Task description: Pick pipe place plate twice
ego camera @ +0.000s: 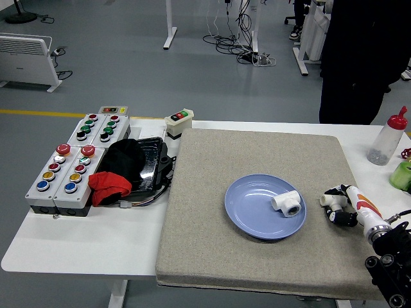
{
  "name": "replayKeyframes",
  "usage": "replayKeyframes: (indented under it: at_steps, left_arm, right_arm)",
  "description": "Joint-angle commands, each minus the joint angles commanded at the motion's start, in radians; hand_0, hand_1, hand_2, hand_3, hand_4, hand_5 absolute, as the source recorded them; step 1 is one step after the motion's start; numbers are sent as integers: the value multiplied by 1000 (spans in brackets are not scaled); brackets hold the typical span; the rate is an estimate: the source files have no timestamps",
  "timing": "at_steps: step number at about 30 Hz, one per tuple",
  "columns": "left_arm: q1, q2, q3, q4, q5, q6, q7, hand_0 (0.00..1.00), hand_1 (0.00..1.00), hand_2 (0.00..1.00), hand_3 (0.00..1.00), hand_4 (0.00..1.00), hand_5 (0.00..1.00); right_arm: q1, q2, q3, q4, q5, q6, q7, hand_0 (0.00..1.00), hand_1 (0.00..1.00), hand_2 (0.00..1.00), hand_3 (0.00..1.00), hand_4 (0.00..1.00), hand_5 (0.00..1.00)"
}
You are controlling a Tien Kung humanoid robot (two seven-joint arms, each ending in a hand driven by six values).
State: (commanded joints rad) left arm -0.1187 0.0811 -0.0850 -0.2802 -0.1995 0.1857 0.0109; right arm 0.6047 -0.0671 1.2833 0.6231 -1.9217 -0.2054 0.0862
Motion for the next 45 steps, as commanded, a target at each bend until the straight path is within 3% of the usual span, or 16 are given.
replayKeyframes:
  at_steps: [13, 21, 24, 28, 32, 33, 38, 39, 44, 45]
  left_arm:
    - [0, 1, 1, 0, 0, -1, 0, 692, 653, 676, 614, 247, 998]
    - [0, 1, 2, 0, -4, -1, -2, 692, 653, 676, 614, 248, 998]
    - [-1, 2, 3, 0, -4, -2, -2, 692, 653, 676, 614, 248, 998]
    - [-1, 2, 4, 0, -6, -1, -3, 692, 653, 676, 614, 248, 998]
    - [-1, 3, 5, -1, -7, -1, -3, 692, 653, 676, 614, 248, 998]
    - [-1, 3, 5, -1, -6, -1, -3, 692, 653, 676, 614, 249, 998]
    - [0, 3, 5, -1, -7, -2, -3, 692, 653, 676, 614, 249, 998]
    - [0, 3, 5, -1, -8, -2, -3, 692, 653, 676, 614, 249, 998]
    - [0, 3, 5, -1, -9, -2, -4, 692, 653, 676, 614, 249, 998]
    - [0, 3, 5, -1, -9, -2, -3, 692, 653, 676, 614, 249, 998]
  right_arm:
    - [-28, -33, -68, 227, 43, -19, -9, 341, 453, 508, 549, 372, 135]
    - [-19, -32, -228, 418, 58, -13, -40, 360, 463, 509, 547, 358, 150]
    - [-5, -24, -285, 457, 71, 4, -49, 360, 463, 509, 547, 358, 150]
    - [17, -12, -351, 458, 81, 28, -54, 403, 487, 512, 552, 398, 138]
    - [38, 9, -402, 415, 80, 61, -72, 403, 487, 512, 552, 398, 138]
    - [45, 17, -418, 392, 87, 73, -76, 569, 626, 605, 674, 583, 247]
    - [61, 35, -454, 350, 54, 125, -101, 569, 626, 605, 674, 583, 247]
    - [64, 39, -461, 341, 41, 140, -104, 917, 889, 989, 941, 766, 373]
    - [67, 44, -466, 325, 22, 153, -97, 917, 889, 989, 941, 766, 373]
    - [67, 44, -464, 321, 17, 151, -92, 998, 934, 998, 998, 832, 391]
